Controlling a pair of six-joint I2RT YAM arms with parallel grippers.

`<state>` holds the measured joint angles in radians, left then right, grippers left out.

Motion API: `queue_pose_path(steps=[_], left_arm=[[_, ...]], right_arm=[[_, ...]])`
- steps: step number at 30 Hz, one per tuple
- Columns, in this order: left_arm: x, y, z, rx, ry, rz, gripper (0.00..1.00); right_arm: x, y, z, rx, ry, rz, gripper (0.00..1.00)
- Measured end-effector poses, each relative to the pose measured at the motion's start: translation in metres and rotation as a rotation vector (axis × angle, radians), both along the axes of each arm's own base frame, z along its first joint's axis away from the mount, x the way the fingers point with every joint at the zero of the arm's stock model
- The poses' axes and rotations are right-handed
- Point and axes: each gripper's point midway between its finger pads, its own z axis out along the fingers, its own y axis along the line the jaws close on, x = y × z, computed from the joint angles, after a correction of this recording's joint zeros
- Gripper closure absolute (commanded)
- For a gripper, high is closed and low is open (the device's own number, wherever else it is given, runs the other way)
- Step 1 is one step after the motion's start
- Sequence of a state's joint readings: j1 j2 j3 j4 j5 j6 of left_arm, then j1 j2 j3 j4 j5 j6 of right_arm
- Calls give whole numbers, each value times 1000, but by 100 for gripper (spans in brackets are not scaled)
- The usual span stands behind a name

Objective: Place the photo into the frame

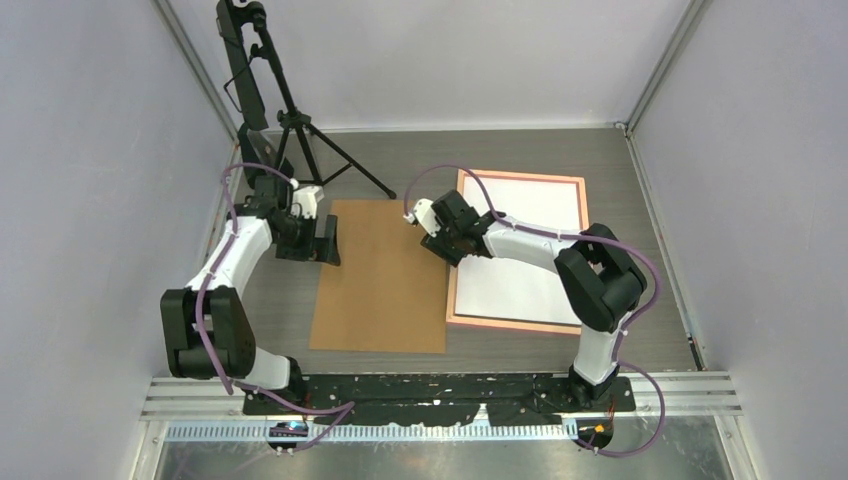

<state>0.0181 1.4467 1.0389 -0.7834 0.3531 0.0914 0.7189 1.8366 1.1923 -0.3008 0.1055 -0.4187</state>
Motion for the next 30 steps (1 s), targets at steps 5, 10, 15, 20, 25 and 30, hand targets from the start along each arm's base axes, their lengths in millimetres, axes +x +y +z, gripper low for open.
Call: queue_pose_path(steps=[5,10,15,20,25,30], left_arm=[[1,5,-3,-11,11,20,0],[1,10,-11,-17,45,41,0],[-1,16,-20,-21,84,63,0],[-3,17,-27,-26,121,76,0],[-5,15,-35,-46,164,87,0],[-6,14,-38,-51,182,94,0]], right_arm=[[2,-7,-2,-31,-30,-13,43],[1,-14,-3,-67,-61,-21,43],[-4,-32,-8,-124,-74,-40,43],[-19,-50,-16,-181,-36,-46,41],[-28,-48,-5,-135,3,-62,36],[-25,-25,20,2,18,-91,26]])
